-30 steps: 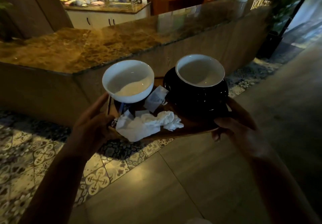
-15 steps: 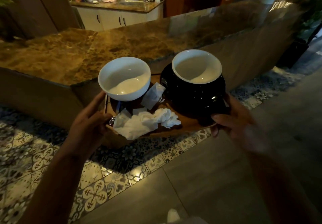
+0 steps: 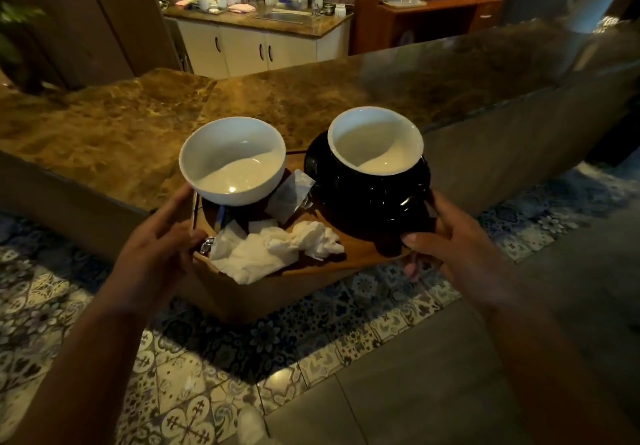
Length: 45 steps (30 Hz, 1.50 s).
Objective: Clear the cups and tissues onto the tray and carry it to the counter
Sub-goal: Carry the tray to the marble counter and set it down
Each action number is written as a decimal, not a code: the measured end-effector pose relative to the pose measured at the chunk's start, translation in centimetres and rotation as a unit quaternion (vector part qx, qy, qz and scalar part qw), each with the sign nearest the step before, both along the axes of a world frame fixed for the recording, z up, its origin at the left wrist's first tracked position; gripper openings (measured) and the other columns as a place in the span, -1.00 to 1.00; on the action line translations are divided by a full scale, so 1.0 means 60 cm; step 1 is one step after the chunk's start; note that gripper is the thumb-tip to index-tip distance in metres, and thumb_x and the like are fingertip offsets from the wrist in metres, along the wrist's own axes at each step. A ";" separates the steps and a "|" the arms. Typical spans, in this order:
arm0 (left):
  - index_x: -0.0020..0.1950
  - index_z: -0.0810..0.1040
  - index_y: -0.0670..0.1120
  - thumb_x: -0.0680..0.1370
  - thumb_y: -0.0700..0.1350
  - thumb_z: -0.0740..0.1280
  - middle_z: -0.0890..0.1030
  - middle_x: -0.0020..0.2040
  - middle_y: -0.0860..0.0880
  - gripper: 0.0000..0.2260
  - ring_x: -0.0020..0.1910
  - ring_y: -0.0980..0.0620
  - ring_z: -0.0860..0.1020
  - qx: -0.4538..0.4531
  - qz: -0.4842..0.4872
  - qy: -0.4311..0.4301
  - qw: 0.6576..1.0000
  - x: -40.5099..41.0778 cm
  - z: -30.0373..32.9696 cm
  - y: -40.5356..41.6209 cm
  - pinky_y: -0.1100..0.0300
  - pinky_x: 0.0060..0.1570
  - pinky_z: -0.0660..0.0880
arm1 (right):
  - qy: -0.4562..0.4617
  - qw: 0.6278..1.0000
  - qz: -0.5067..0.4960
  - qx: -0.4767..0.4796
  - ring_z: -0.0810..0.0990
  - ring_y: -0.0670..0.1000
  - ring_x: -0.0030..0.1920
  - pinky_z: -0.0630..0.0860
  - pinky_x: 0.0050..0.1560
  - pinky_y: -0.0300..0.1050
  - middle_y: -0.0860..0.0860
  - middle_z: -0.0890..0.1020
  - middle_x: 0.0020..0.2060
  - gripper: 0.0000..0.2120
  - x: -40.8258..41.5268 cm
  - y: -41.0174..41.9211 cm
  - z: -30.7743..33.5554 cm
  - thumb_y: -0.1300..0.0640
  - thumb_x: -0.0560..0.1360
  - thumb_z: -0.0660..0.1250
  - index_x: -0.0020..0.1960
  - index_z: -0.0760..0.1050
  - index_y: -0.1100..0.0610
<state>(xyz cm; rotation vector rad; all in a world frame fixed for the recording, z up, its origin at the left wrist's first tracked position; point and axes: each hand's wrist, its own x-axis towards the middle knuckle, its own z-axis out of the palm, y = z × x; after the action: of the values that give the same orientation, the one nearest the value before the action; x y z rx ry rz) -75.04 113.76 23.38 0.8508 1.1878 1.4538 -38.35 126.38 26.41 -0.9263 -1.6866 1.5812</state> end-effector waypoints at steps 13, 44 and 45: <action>0.27 0.49 0.26 0.41 -0.19 0.52 0.54 -0.43 -0.09 -0.46 -0.52 -0.01 0.56 -0.024 -0.059 0.039 0.997 -0.279 0.064 0.151 0.09 -0.49 0.60 | -0.001 0.999 -0.054 -0.008 0.66 0.10 -0.30 0.62 -0.30 -0.07 0.15 0.71 -0.18 -0.43 -0.285 0.094 0.004 0.28 0.55 0.33 0.47 0.31 -0.10; 0.38 0.42 0.12 0.40 -0.34 0.29 0.69 -0.26 -0.21 -0.39 -0.46 -0.15 0.61 -0.125 -0.012 0.025 0.992 -0.681 -0.050 0.619 0.08 -0.49 0.61 | 0.018 0.988 -0.063 -0.138 0.61 0.10 -0.44 0.58 -0.43 -0.07 0.18 0.62 -0.38 -0.39 -0.711 0.568 -0.087 0.46 0.52 0.28 0.48 0.32 0.05; 0.36 0.42 0.13 0.41 -0.35 0.29 0.68 -0.26 -0.23 -0.40 -0.47 -0.15 0.61 -0.125 -0.016 0.029 0.992 -0.693 -0.055 0.629 0.08 -0.48 0.61 | 0.017 0.988 -0.066 -0.137 0.61 0.10 -0.43 0.58 -0.43 -0.07 0.19 0.62 -0.38 -0.39 -0.722 0.574 -0.092 0.46 0.52 0.28 0.47 0.33 0.03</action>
<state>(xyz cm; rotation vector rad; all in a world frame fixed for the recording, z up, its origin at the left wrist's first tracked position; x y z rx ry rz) -116.65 151.53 20.10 0.7393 1.3618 1.2304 -81.65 160.83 20.91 -1.1157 -1.3746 1.7552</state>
